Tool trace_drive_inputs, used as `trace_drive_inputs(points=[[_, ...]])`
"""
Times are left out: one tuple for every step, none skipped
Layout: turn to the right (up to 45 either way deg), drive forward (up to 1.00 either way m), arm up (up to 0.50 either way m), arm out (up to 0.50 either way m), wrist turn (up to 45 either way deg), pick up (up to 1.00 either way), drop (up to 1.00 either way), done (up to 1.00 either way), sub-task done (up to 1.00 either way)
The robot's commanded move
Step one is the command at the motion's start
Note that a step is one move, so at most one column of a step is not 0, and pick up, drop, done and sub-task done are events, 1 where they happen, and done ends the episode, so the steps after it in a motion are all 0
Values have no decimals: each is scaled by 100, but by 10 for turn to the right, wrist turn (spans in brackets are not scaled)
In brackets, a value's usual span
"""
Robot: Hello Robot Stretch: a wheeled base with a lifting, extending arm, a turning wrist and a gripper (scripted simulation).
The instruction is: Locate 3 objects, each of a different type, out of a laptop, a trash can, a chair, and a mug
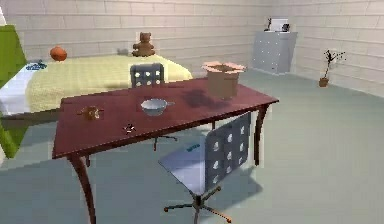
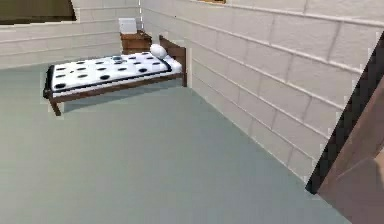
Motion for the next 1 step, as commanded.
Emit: trace_drive_inputs(points=[[0,0,0,0,0,0,0,0,100]])
